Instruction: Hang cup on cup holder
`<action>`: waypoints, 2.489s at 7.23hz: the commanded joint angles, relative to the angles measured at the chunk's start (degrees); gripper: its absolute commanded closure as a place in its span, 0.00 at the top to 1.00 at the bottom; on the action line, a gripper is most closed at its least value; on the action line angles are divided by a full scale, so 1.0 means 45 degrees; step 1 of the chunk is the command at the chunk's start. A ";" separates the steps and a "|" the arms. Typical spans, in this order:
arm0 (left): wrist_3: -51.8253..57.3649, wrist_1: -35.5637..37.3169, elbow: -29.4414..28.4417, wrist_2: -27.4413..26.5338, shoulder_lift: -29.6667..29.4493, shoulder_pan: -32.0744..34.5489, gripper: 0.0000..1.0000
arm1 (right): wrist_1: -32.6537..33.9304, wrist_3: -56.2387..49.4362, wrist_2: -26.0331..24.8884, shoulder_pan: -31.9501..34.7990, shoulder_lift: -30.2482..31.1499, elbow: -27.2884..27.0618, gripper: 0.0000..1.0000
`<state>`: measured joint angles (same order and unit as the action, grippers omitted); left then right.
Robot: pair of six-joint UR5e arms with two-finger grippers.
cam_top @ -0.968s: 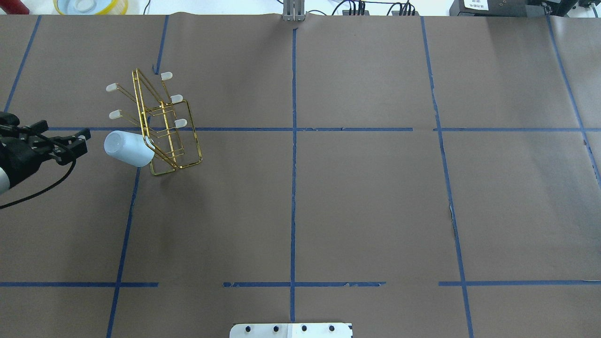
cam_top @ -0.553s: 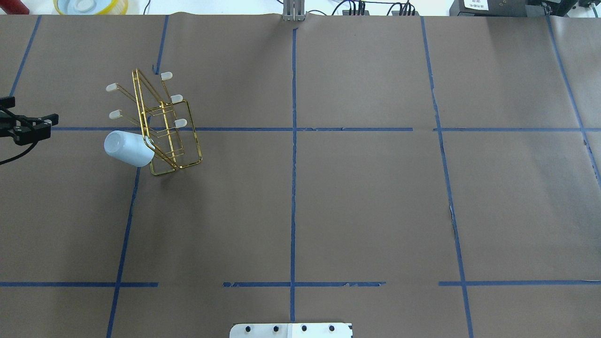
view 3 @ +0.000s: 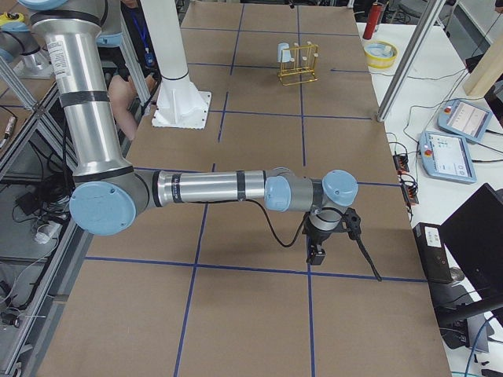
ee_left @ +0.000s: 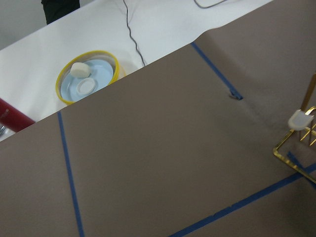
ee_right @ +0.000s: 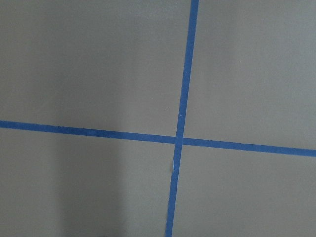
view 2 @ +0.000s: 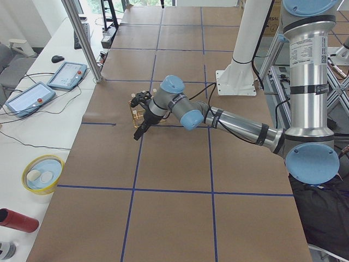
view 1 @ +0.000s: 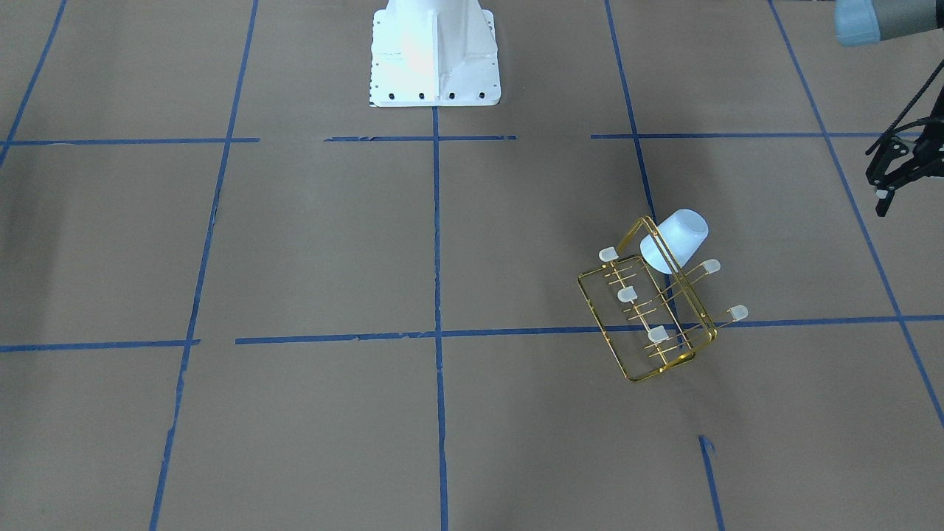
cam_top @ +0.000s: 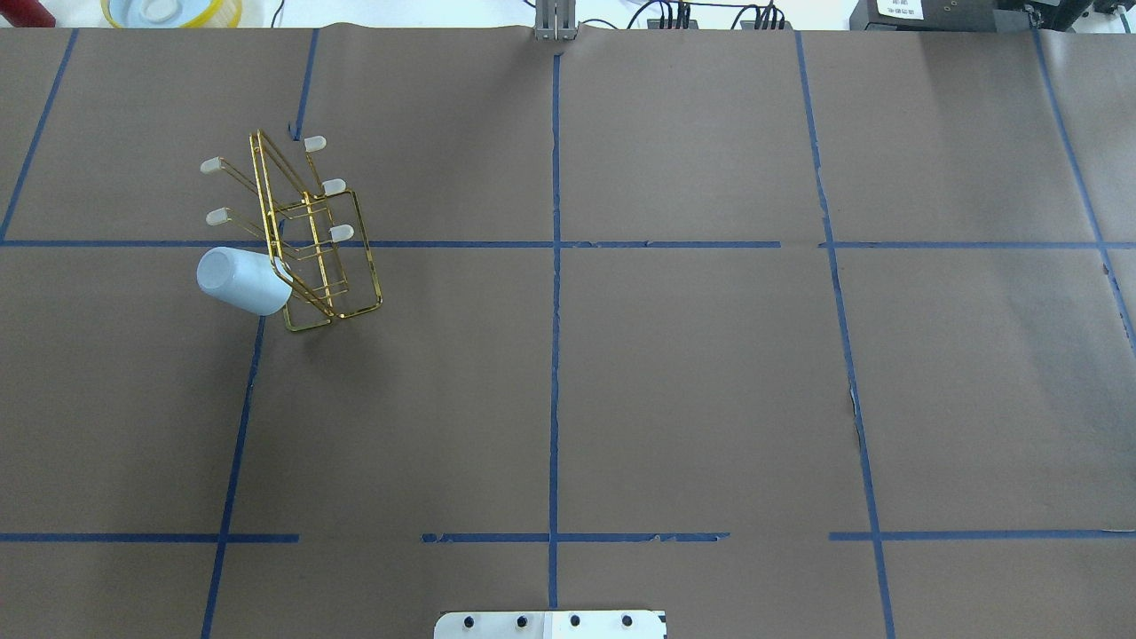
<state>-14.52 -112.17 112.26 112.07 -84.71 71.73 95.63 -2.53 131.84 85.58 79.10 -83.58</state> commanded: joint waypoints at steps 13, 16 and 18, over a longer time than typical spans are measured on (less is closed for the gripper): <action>0.2933 0.5747 -0.3304 0.5057 -0.0960 0.4118 1.00 | 0.0000 -0.0004 0.0000 0.0005 0.0000 0.0000 1.00; 0.3069 0.5631 -0.3209 0.5037 -0.0805 0.4137 1.00 | 0.0000 -0.0004 0.0000 0.0005 0.0000 0.0000 1.00; 0.3069 0.5592 -0.3342 0.5076 -0.0707 0.4157 1.00 | 0.0000 -0.0004 0.0000 0.0005 0.0000 0.0000 1.00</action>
<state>-0.74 -86.83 97.90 134.82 -88.19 90.41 95.62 -2.55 131.84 85.60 79.10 -83.58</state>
